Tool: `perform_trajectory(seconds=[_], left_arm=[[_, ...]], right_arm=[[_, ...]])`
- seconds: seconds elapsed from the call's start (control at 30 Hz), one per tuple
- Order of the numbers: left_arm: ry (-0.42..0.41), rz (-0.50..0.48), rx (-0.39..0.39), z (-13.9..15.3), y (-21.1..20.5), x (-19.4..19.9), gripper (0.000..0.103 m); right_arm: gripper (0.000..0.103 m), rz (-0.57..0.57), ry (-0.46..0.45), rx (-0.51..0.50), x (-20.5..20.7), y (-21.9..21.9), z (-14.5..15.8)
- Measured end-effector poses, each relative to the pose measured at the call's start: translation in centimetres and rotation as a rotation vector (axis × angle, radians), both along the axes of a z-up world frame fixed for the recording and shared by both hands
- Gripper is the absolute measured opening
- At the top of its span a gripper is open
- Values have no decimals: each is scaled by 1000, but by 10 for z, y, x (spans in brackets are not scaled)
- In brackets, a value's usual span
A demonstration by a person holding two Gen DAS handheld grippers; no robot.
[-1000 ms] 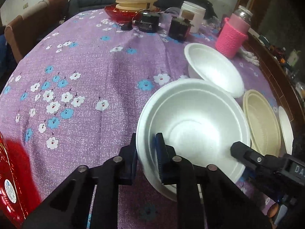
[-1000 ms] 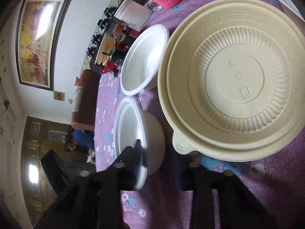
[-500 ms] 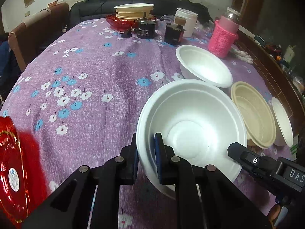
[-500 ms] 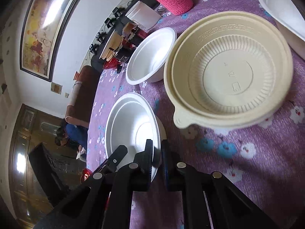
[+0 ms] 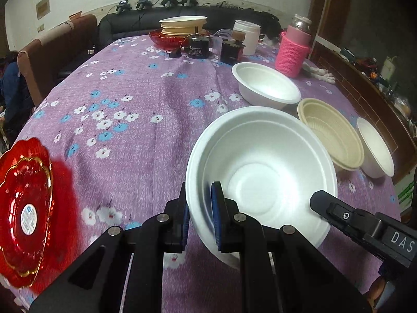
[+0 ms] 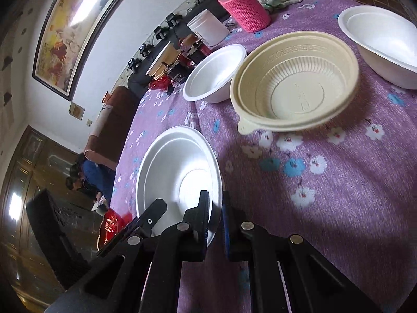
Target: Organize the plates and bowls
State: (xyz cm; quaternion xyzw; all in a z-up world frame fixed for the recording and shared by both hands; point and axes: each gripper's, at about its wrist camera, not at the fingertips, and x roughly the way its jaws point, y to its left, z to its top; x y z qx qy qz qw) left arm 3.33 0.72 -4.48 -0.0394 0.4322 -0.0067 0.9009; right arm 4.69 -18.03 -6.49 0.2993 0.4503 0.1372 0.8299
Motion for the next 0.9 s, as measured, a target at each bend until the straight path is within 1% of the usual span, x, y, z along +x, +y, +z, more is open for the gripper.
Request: perform_trajectory(seconds=[0.13,0.37,0.9], left_arm=[[-16,10,-2,3,4,-11,13],[-56,27,4,11,13,-30,13],[-105,83,-20,25,39,-56,13]], right_arm=[[9,11,-25,-30,-12,6,4],[9,31,-53,-47,-27,15,8],[9,96,-88,-67,-36,42,20]])
